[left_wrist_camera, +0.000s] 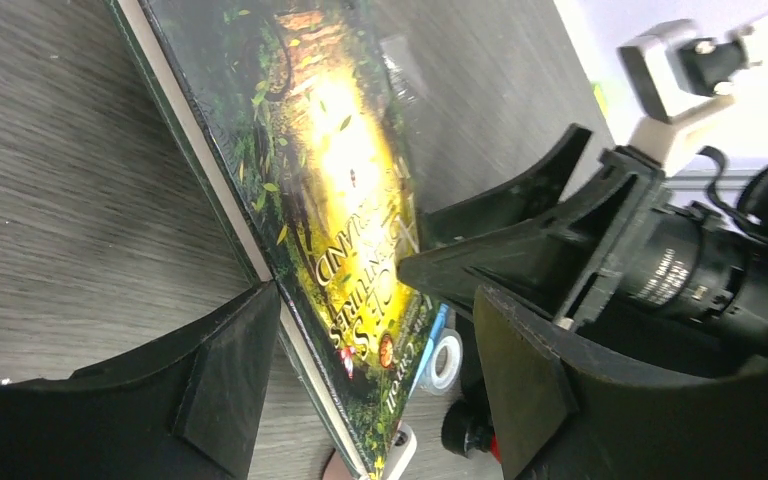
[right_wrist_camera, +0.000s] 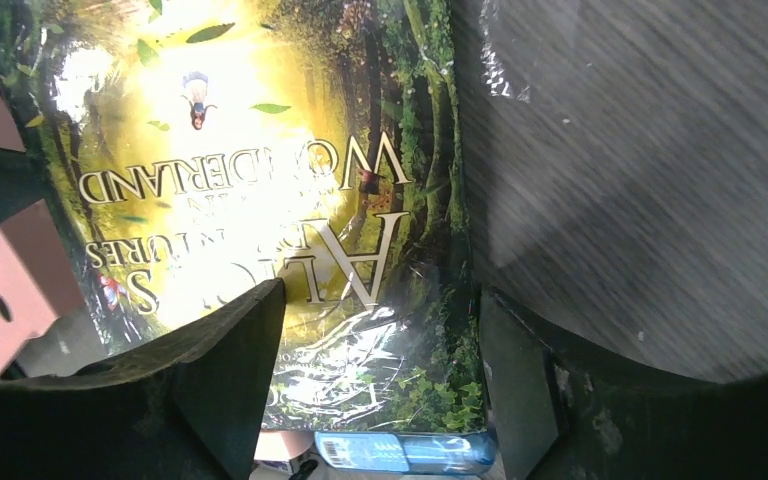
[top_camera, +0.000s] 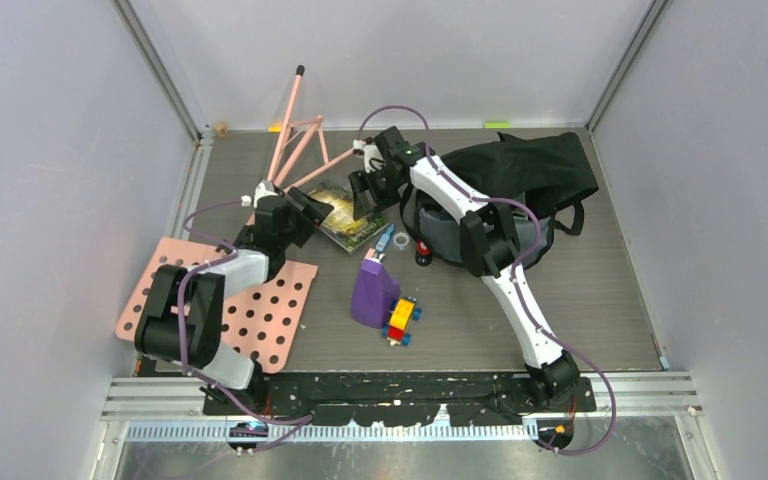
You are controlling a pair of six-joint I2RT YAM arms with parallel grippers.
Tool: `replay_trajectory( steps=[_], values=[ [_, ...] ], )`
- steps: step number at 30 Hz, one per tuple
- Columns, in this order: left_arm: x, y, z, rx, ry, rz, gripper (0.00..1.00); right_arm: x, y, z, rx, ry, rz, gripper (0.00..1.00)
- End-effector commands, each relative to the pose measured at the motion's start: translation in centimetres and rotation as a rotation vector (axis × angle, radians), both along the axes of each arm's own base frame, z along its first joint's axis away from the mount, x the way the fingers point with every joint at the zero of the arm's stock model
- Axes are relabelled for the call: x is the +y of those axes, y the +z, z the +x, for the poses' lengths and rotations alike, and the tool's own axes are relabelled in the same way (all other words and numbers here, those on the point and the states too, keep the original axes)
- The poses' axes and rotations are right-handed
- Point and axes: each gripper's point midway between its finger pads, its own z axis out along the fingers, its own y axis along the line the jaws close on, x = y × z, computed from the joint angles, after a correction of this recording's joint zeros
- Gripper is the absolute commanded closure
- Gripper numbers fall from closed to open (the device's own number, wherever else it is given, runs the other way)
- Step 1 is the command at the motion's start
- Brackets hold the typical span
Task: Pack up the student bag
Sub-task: Pick up the book from the center of the board.
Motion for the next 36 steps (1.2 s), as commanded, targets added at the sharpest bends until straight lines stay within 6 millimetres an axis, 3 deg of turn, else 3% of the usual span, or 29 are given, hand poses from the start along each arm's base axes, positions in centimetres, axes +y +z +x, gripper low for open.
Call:
replay_trajectory(
  steps=[1,10,20,32,36],
  values=[
    [-2.4,6.2,0.0,-0.187,-0.086,-0.052,0.28,3.1,1.6,-3.1,0.082,0.084,0.115,0.26],
    [-2.1,6.3,-1.8,-0.191,-0.091,-0.047,0.29,3.9,2.2,-5.4,0.140,0.152,0.153,0.30],
    [-1.2,7.7,-4.7,-0.205,-0.080,-0.026,0.29,4.8,2.4,-8.7,0.204,0.249,0.161,0.33],
    [2.2,5.6,-9.2,-0.117,0.023,0.050,0.29,5.9,2.8,-11.4,0.224,0.326,0.157,0.34],
    [3.9,4.9,-10.8,-0.086,0.085,0.086,0.27,6.2,2.2,-11.1,0.221,0.281,0.142,0.36]
  ],
)
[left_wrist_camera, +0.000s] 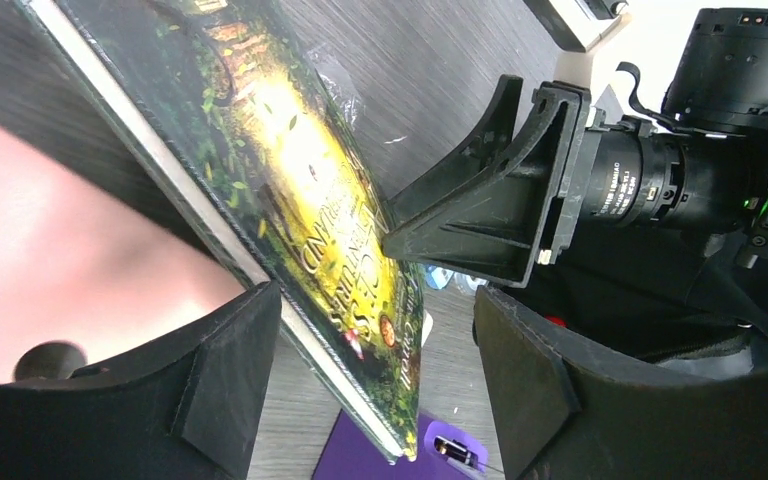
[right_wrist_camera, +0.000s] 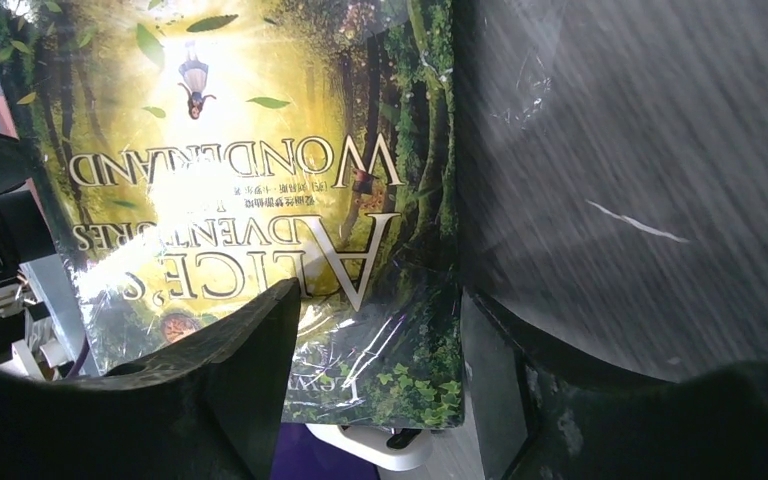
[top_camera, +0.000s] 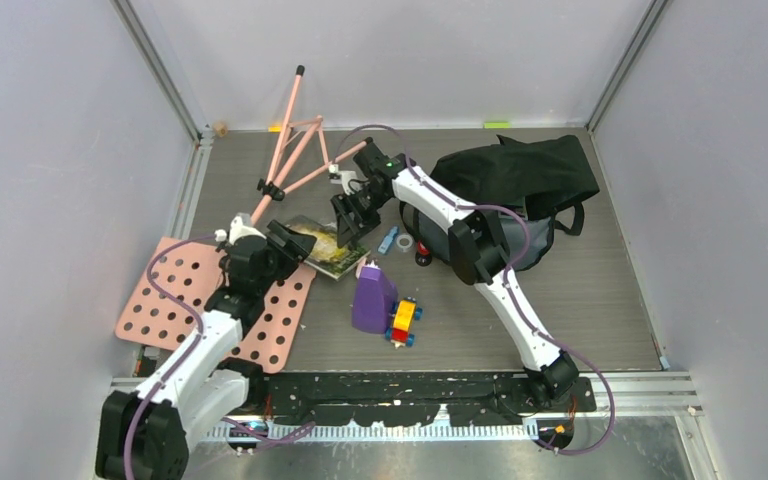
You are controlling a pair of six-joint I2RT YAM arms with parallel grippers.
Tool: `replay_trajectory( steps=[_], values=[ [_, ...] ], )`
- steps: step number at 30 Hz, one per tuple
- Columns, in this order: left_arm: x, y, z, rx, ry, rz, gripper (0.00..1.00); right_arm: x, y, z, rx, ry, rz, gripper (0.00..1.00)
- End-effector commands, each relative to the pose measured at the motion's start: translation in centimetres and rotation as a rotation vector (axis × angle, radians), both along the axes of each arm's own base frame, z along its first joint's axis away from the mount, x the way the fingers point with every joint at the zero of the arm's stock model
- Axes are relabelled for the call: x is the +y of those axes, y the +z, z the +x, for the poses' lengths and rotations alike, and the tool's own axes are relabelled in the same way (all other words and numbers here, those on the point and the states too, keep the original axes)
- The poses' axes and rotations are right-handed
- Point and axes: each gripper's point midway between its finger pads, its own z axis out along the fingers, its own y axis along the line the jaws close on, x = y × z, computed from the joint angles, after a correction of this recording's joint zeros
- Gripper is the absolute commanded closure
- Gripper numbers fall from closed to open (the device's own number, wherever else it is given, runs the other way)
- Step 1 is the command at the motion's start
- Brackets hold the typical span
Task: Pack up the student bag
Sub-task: Pick up the book from the center of the board.
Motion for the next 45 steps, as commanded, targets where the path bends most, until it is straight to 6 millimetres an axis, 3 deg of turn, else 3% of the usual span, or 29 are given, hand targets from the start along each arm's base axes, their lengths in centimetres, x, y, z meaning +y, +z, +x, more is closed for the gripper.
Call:
replay_trajectory(
  steps=[1,7,13,22,33,38,45],
  values=[
    [1.3,0.3,-1.3,-0.001,0.060,0.024,0.27,2.3,1.4,-2.3,0.023,0.033,0.045,0.36],
    [2.4,-0.8,-3.3,0.059,0.093,0.045,0.24,2.2,0.7,-2.0,0.021,0.006,0.026,0.37],
    [3.0,-2.3,-4.0,0.115,0.121,0.058,0.21,2.2,1.0,-1.7,0.007,-0.004,0.027,0.38],
    [1.9,-4.5,-2.9,0.157,0.138,-0.040,0.19,2.2,1.2,-1.7,0.000,-0.003,0.029,0.38],
    [2.0,-4.5,-1.0,0.061,0.216,-0.160,0.34,2.5,1.3,-1.6,0.003,-0.002,0.040,0.40],
    [2.6,-3.0,-0.1,-0.029,0.247,-0.160,0.50,2.6,1.5,-1.5,0.000,-0.005,0.044,0.41],
    [2.9,0.1,0.2,-0.139,0.252,-0.180,0.94,2.7,3.2,-0.2,-0.080,-0.046,0.052,0.42]
  ],
)
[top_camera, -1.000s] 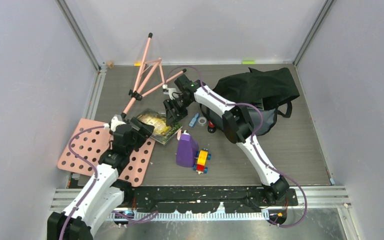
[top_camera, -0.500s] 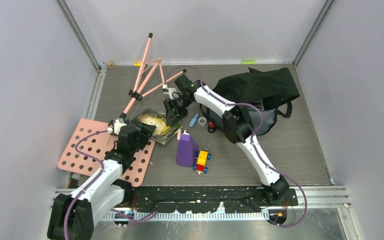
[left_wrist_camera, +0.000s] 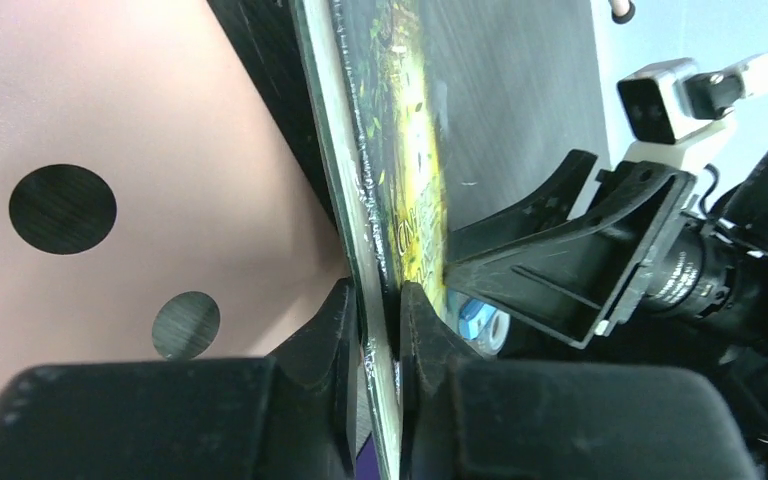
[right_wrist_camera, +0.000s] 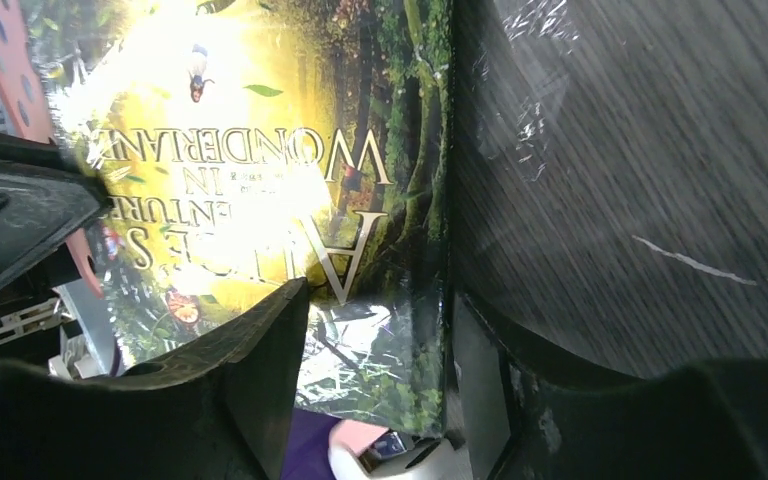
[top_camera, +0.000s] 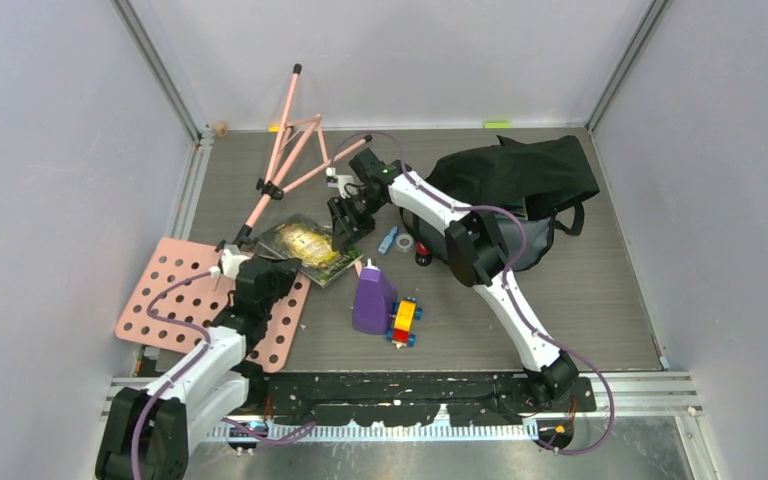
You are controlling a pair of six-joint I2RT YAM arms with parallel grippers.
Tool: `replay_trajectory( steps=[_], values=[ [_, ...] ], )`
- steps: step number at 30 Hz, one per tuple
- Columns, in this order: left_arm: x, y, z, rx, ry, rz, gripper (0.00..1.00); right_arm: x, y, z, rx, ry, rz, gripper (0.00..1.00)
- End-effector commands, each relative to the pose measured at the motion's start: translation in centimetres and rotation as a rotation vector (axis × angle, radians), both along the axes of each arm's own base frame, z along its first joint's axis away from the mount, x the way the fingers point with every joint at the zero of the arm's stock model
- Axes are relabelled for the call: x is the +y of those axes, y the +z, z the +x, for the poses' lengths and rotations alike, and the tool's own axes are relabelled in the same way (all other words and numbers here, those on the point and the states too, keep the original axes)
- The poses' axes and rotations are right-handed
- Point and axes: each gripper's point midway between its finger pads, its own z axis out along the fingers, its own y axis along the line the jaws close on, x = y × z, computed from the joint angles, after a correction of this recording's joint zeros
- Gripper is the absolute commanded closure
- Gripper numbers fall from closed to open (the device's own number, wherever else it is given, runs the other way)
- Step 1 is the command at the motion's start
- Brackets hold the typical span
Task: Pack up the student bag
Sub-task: Pick up the book from the center of the board.
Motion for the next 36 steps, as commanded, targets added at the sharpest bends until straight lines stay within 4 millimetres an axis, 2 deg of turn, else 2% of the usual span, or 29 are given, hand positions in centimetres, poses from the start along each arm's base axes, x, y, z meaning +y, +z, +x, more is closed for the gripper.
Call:
replay_trajectory(
  steps=[1,5,6,9,11,13,19,23,26,27,30,36],
  values=[
    [0.0,6.0,1.7,-0.216,0.016,-0.027,1.00,0.7,4.3,1.0,-0.139,-0.039,0.018,0.42],
    [0.1,8.4,1.2,-0.281,0.015,-0.049,1.00,0.1,6.5,3.3,-0.209,-0.154,0.017,0.42],
    [0.2,9.4,1.0,-0.306,0.016,-0.057,1.00,-0.1,8.1,3.8,-0.232,-0.187,0.043,0.41],
    [0.2,11.4,0.6,-0.353,0.011,-0.068,1.00,-0.4,10.2,5.2,-0.296,-0.253,0.075,0.35],
    [0.0,12.8,0.3,-0.385,-0.007,-0.074,1.00,-0.7,11.9,5.5,-0.327,-0.273,0.090,0.28],
    [-0.4,13.9,0.1,-0.412,-0.031,-0.078,1.00,-1.2,13.3,5.7,-0.352,-0.295,0.098,0.25],
    [-1.0,18.0,-0.5,-0.528,-0.105,-0.013,1.00,-2.9,18.5,6.5,-0.384,-0.391,0.158,0.22],
    [-1.0,22.0,-1.2,-0.662,-0.114,-0.009,1.00,-3.9,23.4,5.4,-0.380,-0.421,0.269,0.19],
    [-1.1,25.2,-1.9,-0.741,-0.134,0.000,1.00,-4.4,26.0,4.9,-0.394,-0.428,0.342,0.17],
    [-1.3,26.6,-2.3,-0.771,-0.144,-0.004,1.00,-4.6,26.8,4.1,-0.386,-0.420,0.366,0.16],
    [-1.4,29.5,-3.1,-0.841,-0.156,-0.022,1.00,-4.4,28.8,2.9,-0.376,-0.396,0.440,0.16],
    [-1.3,34.3,-5.1,-0.976,-0.167,-0.054,1.00,-3.9,31.3,0.5,-0.320,-0.332,0.553,0.14]
  ],
)
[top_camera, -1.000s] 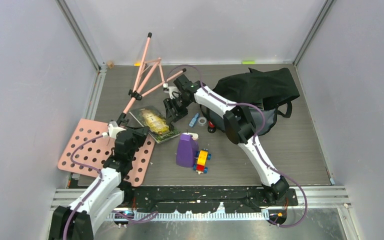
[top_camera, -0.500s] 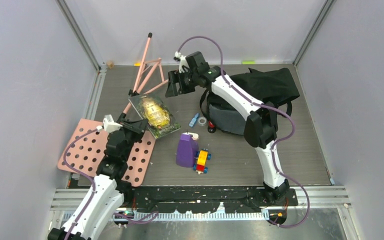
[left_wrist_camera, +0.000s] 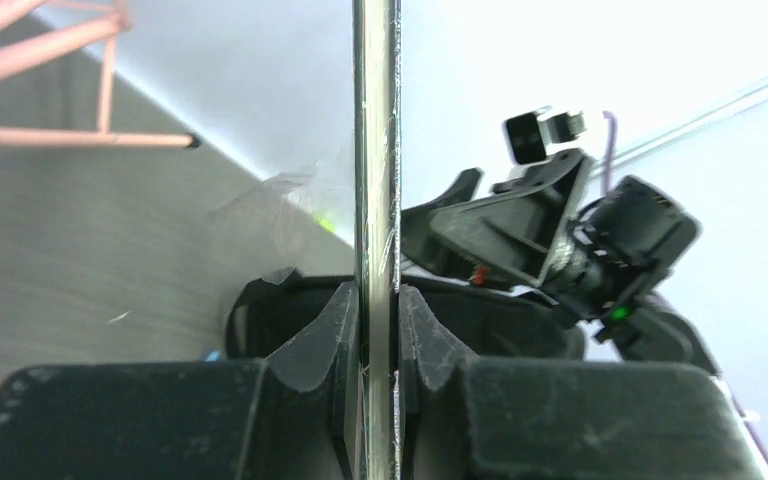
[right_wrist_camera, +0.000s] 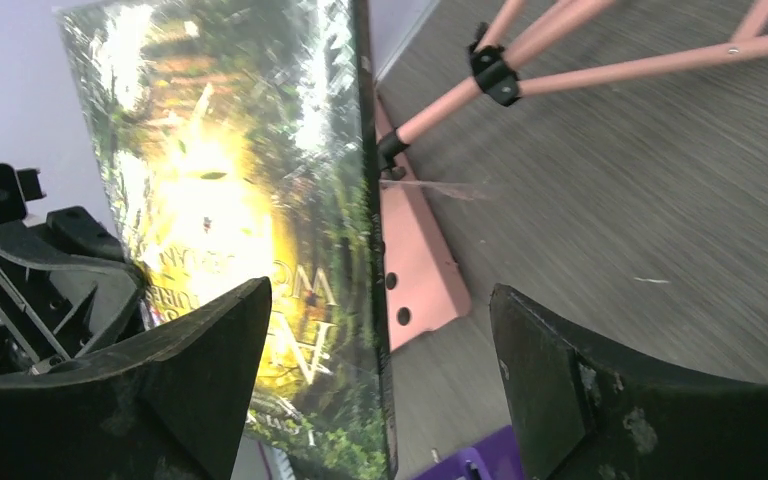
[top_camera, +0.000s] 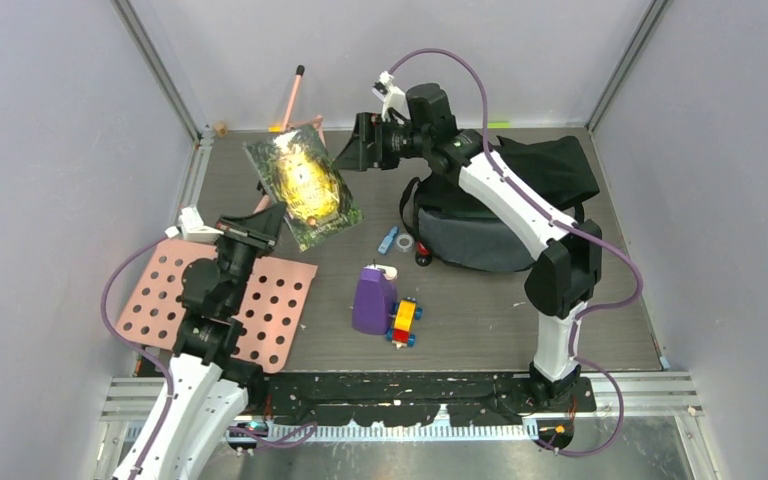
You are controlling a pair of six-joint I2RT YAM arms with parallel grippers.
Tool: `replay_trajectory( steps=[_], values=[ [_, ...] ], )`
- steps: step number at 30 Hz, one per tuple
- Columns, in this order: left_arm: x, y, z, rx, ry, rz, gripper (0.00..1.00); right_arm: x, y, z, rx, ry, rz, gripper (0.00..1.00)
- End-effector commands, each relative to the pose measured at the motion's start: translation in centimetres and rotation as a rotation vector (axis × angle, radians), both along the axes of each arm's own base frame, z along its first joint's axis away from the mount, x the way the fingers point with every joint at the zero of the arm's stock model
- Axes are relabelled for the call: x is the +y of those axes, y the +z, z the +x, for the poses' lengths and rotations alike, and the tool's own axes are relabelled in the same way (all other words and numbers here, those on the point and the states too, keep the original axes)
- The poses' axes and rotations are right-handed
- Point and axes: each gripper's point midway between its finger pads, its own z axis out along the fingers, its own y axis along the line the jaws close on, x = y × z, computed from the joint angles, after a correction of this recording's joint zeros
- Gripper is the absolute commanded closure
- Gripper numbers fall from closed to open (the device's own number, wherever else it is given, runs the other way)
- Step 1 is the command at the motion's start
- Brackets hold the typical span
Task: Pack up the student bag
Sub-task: Pick up the book from the center of the board.
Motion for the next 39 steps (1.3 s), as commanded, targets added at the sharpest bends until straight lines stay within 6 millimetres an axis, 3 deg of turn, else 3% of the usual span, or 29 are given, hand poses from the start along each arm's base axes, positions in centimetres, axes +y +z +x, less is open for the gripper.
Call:
replay_trajectory(
  steps=[1,6,9,16,20,21,25,27,30,32,33,37,39],
  values=[
    [0.2,11.1,-3.8,-0.350,-0.040,-0.090,1.00,0.7,5.0,-2.5,-0.047,0.090,0.152,0.13],
    [-0.1,13.0,-4.8,-0.410,-0.078,-0.127,1.00,0.7,7.3,-4.5,-0.073,0.160,0.211,0.12],
    [-0.5,13.5,-5.2,-0.422,-0.110,-0.135,1.00,0.7,9.5,-5.9,-0.108,0.222,0.280,0.12],
    [-1.4,14.6,-5.6,-0.456,-0.191,-0.199,1.00,0.5,12.6,-9.0,-0.116,0.332,0.378,0.17],
    [-1.7,14.4,-5.3,-0.458,-0.197,-0.194,1.00,0.3,14.5,-10.1,-0.124,0.370,0.441,0.34],
    [-1.8,14.4,-5.3,-0.457,-0.201,-0.185,1.00,0.1,15.0,-10.3,-0.132,0.370,0.452,0.44],
    [-2.8,13.6,-4.6,-0.430,-0.238,-0.138,1.00,-0.4,16.1,-10.9,-0.169,0.366,0.472,0.66],
    [-3.5,12.9,-3.9,-0.404,-0.262,-0.114,1.00,-0.7,16.9,-11.4,-0.192,0.371,0.489,0.74],
    [-5.0,11.9,-2.9,-0.377,-0.318,-0.034,1.00,-1.2,17.7,-12.1,-0.228,0.379,0.506,0.95],
    [-6.3,11.1,-2.5,-0.360,-0.373,0.058,1.00,-1.6,17.7,-12.4,-0.255,0.370,0.494,0.99],
    [-6.7,10.4,-1.9,-0.332,-0.391,0.097,0.96,-2.0,17.7,-12.5,-0.291,0.348,0.480,0.99],
    [-7.8,8.2,-0.9,-0.309,-0.433,0.255,0.51,-4.1,17.0,-11.9,-0.424,0.206,0.348,1.00],
    [-8.3,6.7,-0.4,-0.287,-0.448,0.346,0.37,-5.9,16.0,-11.6,-0.472,0.117,0.237,1.00]
  ],
)
